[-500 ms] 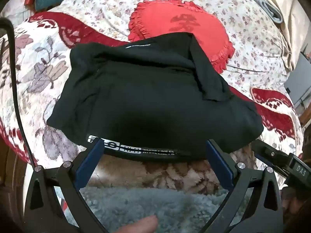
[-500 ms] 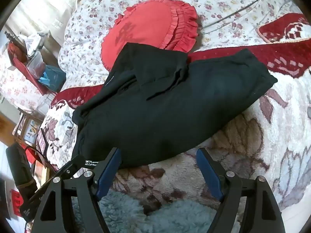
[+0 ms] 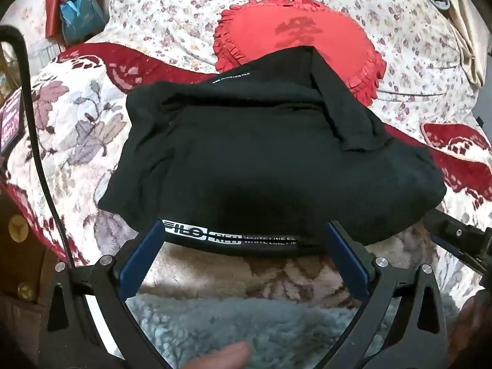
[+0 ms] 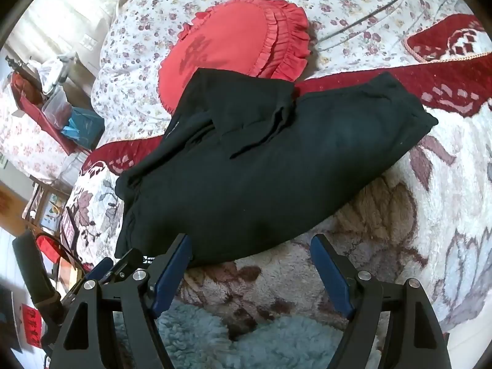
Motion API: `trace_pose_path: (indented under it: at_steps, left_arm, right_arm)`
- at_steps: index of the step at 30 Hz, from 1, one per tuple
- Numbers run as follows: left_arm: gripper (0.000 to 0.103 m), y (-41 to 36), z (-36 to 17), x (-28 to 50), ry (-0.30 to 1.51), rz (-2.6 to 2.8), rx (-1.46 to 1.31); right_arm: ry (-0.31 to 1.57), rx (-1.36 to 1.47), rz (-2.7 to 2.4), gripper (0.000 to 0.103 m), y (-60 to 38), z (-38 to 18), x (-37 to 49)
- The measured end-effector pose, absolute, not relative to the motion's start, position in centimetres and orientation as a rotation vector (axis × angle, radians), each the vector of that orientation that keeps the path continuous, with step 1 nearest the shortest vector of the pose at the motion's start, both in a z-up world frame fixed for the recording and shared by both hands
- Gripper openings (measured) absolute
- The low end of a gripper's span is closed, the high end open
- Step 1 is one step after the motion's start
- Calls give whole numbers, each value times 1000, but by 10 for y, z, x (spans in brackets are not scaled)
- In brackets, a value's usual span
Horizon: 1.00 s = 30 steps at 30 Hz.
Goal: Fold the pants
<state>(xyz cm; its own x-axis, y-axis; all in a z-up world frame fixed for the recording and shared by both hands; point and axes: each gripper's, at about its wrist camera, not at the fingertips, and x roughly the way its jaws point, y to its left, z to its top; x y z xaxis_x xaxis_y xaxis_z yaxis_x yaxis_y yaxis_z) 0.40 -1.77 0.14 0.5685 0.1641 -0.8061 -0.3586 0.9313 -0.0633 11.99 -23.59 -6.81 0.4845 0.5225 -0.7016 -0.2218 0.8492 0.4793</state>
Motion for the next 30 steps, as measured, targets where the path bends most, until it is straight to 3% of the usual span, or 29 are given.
trace_pose_path:
  at_steps: [30]
  left_arm:
    - [102, -18, -3, 4, 923, 302, -246]
  right_arm:
    - [975, 356, 467, 79, -240, -69, 123]
